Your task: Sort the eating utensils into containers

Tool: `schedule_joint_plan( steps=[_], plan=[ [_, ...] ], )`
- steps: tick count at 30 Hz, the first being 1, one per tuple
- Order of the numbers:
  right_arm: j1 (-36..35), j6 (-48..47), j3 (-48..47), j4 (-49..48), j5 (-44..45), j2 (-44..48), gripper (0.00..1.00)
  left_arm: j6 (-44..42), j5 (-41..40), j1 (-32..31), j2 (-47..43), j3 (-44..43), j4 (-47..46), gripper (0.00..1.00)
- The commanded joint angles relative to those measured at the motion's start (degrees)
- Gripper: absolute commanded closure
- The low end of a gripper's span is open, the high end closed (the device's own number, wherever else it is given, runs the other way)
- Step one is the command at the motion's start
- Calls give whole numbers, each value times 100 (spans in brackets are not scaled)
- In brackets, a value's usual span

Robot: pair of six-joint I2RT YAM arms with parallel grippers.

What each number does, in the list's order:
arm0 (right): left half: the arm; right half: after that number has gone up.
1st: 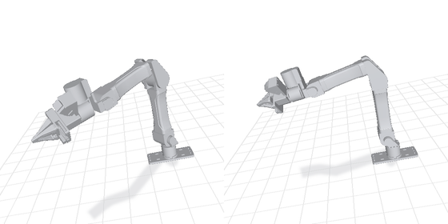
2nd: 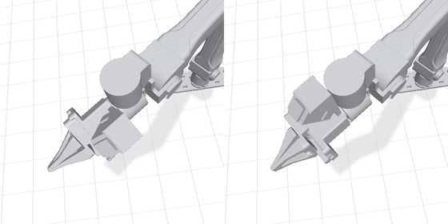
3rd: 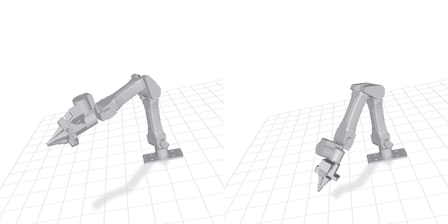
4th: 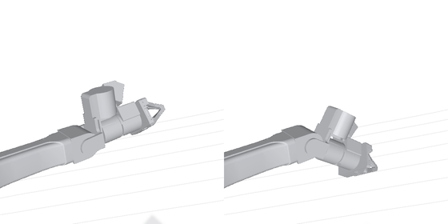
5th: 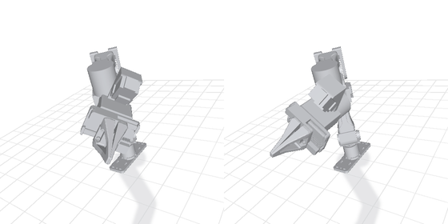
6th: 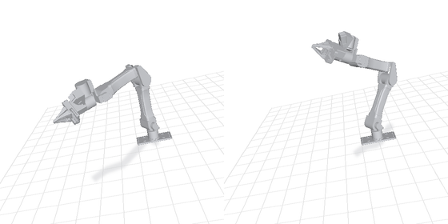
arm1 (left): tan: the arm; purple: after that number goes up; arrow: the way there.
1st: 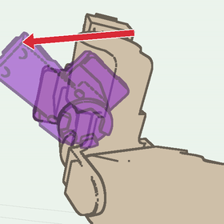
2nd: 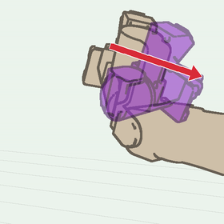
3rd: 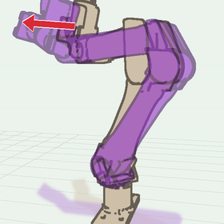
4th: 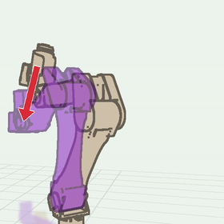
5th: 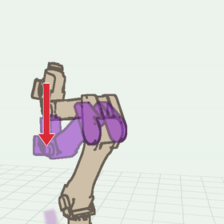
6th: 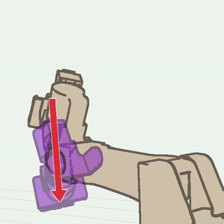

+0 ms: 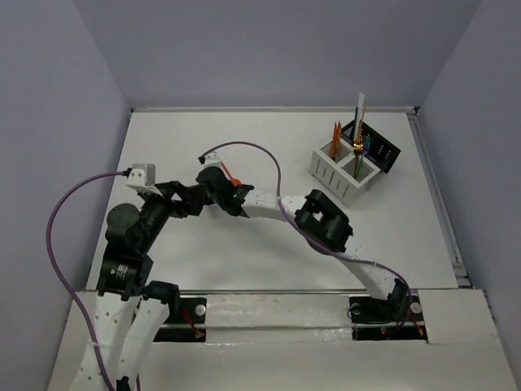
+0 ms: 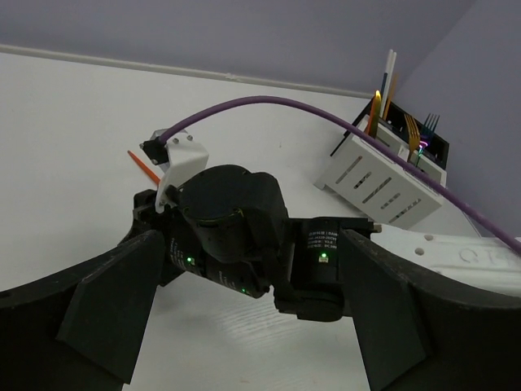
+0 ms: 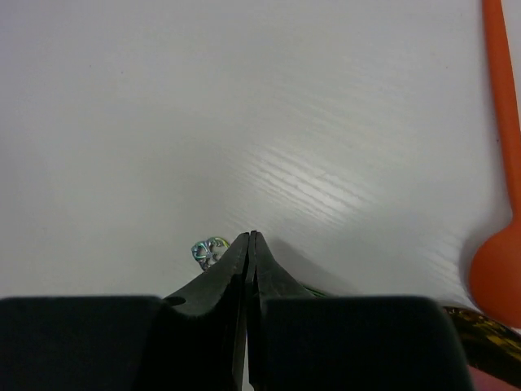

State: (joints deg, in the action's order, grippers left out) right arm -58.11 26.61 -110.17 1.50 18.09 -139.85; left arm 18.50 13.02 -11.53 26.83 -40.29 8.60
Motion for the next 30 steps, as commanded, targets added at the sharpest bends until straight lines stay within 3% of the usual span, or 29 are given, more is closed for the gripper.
schedule_joint_plan(
  steps=[1,5,11,17,22,30],
  plan=[
    [-8,-183,-1117,377,256,-507,93,-75,8,-25,-11,-172,-280,1],
    [-8,-60,-1429,808,257,-938,93,-84,17,-25,-11,-172,-271,1],
    [-69,-6,-709,379,-226,-658,93,-84,26,-25,-2,-163,-289,1],
    [-175,-428,802,-343,-832,324,93,-75,26,-25,7,-154,-298,1],
    [-227,-587,2347,-580,-939,1222,93,-75,34,-25,-2,-145,-298,1],
    [-227,-745,3932,-633,-789,2435,93,-57,69,28,24,-137,-315,1]
  ],
)
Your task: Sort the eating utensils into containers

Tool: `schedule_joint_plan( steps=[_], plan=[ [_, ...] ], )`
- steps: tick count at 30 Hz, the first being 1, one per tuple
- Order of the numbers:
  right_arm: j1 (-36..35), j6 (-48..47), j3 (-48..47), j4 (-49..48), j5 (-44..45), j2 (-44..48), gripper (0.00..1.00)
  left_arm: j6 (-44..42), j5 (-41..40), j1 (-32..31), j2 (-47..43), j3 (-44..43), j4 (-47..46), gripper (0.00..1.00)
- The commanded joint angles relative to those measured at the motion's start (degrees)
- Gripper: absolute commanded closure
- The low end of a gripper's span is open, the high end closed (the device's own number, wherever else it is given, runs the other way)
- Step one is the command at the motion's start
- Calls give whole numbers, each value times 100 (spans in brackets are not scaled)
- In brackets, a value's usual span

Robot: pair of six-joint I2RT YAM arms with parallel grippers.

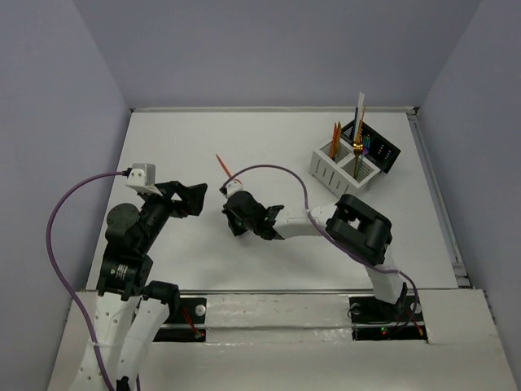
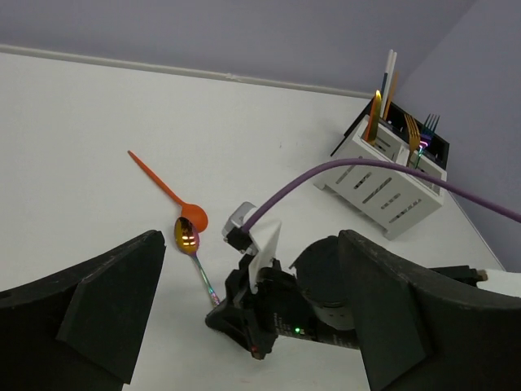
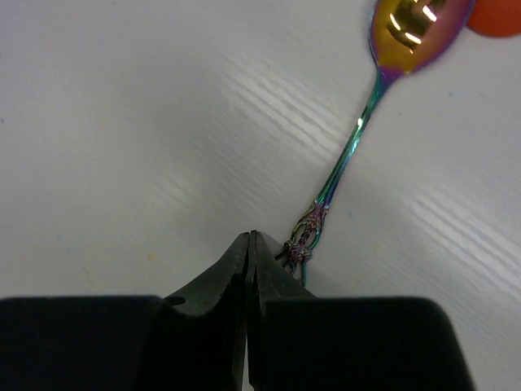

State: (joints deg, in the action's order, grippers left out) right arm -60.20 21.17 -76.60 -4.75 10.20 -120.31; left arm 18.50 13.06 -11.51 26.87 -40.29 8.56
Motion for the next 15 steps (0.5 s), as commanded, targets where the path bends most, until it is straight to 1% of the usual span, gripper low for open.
schedule_joint_plan(
  steps=[1,3,5,7,8,11,12,13,14,15],
  plan=[
    [-18,-227,628,9,0,639,93,-66,74,26,11,-137,-311,1],
    [-18,-254,681,150,61,798,93,-57,91,26,37,-137,-320,1],
    [-18,-253,716,159,0,1034,91,-57,100,26,37,-137,-328,1],
    [-18,-289,673,203,-9,1176,86,-66,92,78,37,-137,-328,1],
    [-18,-315,620,316,-26,1255,81,-66,100,79,29,-137,-320,1],
    [-18,-446,348,562,122,1256,74,-66,100,79,29,-137,-328,1],
    [-18,-499,252,711,306,1177,70,-57,100,79,29,-137,-320,1],
    [35,-569,24,930,412,1107,68,-66,100,79,29,-137,-320,1],
    [87,-570,22,932,483,1045,65,-75,109,79,20,-137,-311,1],
    [210,-596,-248,1211,457,845,60,-66,100,79,20,-137,-311,1]
  ],
)
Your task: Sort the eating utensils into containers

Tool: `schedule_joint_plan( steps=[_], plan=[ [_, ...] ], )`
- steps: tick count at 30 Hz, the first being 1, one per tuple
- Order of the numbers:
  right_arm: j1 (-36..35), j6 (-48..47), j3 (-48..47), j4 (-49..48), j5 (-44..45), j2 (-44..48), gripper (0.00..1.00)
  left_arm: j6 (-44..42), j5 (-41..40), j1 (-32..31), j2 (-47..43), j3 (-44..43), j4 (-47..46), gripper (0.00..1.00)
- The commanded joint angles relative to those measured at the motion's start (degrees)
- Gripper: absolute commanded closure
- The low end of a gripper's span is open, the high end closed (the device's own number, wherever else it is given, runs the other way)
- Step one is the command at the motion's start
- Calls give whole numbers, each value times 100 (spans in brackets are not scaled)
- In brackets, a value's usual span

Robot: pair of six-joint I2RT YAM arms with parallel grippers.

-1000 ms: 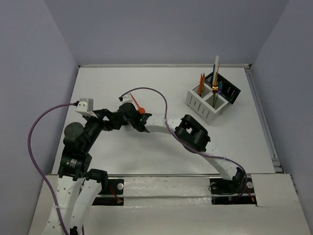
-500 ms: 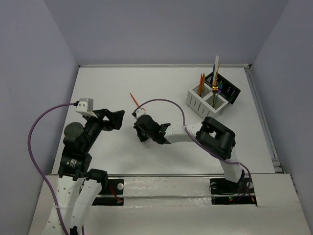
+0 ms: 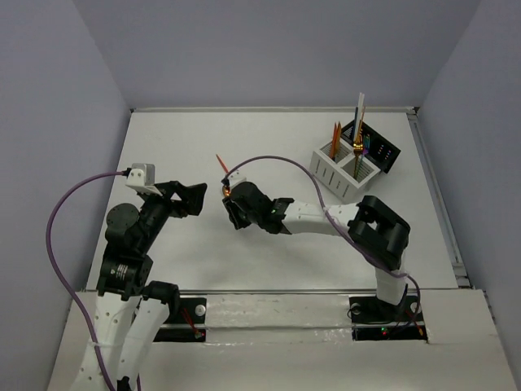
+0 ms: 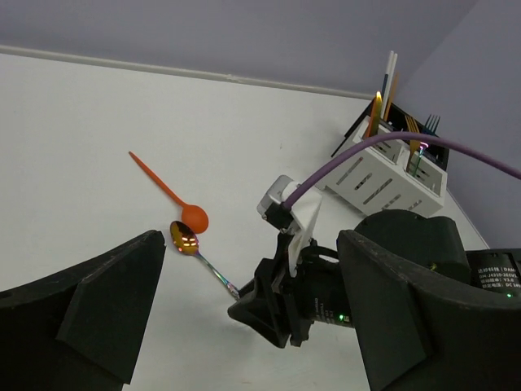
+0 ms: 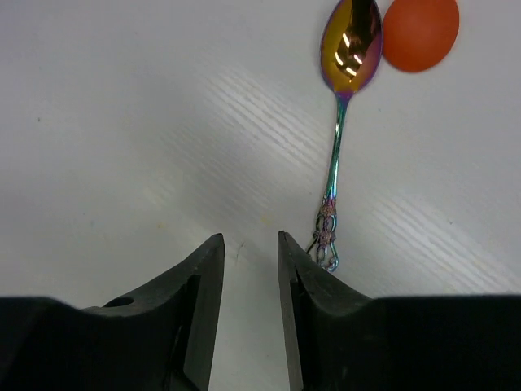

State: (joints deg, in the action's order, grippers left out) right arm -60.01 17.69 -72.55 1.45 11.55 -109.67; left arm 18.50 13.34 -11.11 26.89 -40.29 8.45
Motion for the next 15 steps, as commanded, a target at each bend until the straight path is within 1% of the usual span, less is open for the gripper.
schedule_joint_plan(
  steps=[1,2,3,5,6,7,13,15],
  plan=[
    [191,-310,-837,993,330,-335,59,-75,72,39,9,-137,-291,1],
    [191,-371,-1048,1189,443,-467,59,-75,72,39,9,-137,-291,1],
    [191,-415,-1468,1408,645,-607,56,-75,72,39,9,-137,-300,1],
    [244,-538,-1944,1751,655,-976,55,-66,72,39,0,-145,-291,1],
    [244,-556,-1947,1814,621,-1073,55,-66,72,39,0,-145,-300,1],
    [296,-591,-2156,1910,594,-1240,55,-66,72,39,0,-145,-291,1],
    [297,-679,-2771,2306,989,-1733,55,-75,72,39,9,-145,-291,1],
    [297,-697,-2869,2351,946,-1909,56,-75,81,39,9,-145,-291,1]
  ],
)
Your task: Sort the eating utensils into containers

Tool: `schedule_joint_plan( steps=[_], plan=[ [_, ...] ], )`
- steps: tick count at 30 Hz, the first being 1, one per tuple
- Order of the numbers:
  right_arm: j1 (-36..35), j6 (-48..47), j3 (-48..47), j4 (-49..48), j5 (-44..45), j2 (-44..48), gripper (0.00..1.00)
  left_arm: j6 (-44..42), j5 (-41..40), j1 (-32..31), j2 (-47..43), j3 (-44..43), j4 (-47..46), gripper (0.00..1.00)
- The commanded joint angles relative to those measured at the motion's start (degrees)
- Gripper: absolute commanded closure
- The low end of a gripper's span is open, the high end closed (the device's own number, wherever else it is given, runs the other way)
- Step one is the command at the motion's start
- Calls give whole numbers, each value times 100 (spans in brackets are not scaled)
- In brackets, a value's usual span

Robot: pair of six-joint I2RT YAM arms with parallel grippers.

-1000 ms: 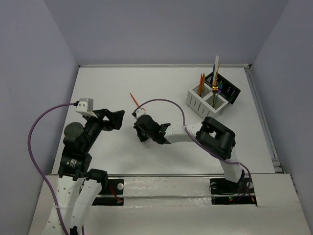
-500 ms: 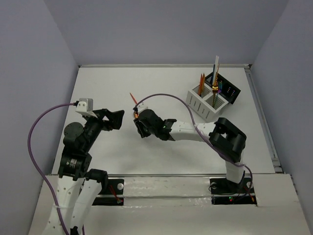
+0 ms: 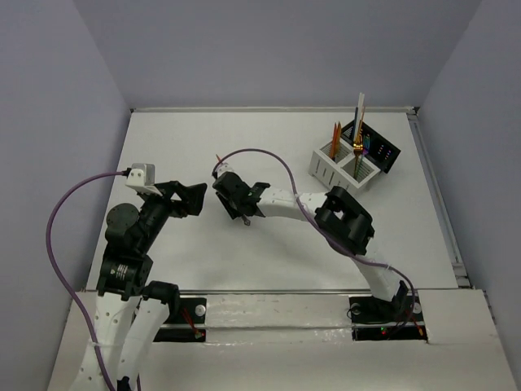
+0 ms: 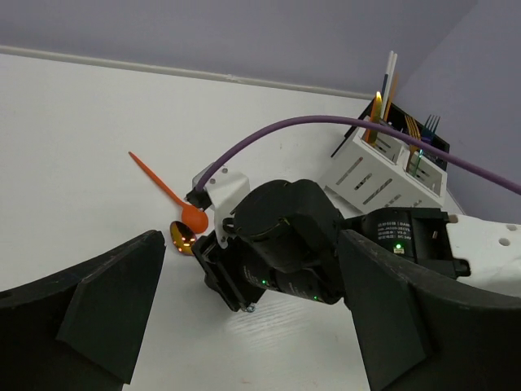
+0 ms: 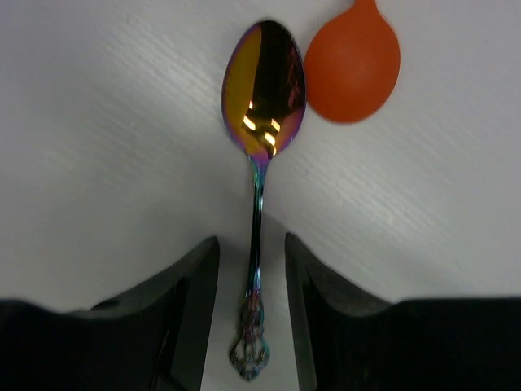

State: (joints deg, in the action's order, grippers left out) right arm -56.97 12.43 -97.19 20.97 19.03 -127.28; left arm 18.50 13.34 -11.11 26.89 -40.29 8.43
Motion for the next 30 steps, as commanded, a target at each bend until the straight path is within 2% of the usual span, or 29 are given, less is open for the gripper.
schedule_joint_plan(
  steps=[1,5,9,14,15,18,22,23,26,28,30],
  plan=[
    [-7,-170,-424,355,137,-191,56,-66,72,39,17,-145,-289,1],
    [54,-188,-695,267,-92,-499,60,-66,72,39,9,-145,-280,1],
    [107,-188,-942,390,-153,-745,74,-66,72,39,9,-145,-280,1],
    [107,-135,-776,197,-303,-544,92,-66,72,39,9,-145,-289,1],
    [107,-135,-680,162,-294,-491,93,-66,72,39,9,-145,-289,1],
    [160,-144,-381,-224,-347,-44,93,-75,72,39,0,-145,-280,1],
    [160,-118,855,-1451,-216,1115,93,-75,72,39,-9,-145,-271,1],
    [230,-109,1094,-1656,-6,1675,93,-84,63,39,-18,-145,-271,1],
    [405,-100,1780,-2122,390,2548,93,-84,54,39,-18,-154,-263,1],
    [695,-170,2718,-2823,882,3444,93,-75,54,39,-35,-154,-263,1],
    [1019,-170,3177,-3106,1296,4016,93,-84,63,-14,-35,-154,-263,1]
  ],
)
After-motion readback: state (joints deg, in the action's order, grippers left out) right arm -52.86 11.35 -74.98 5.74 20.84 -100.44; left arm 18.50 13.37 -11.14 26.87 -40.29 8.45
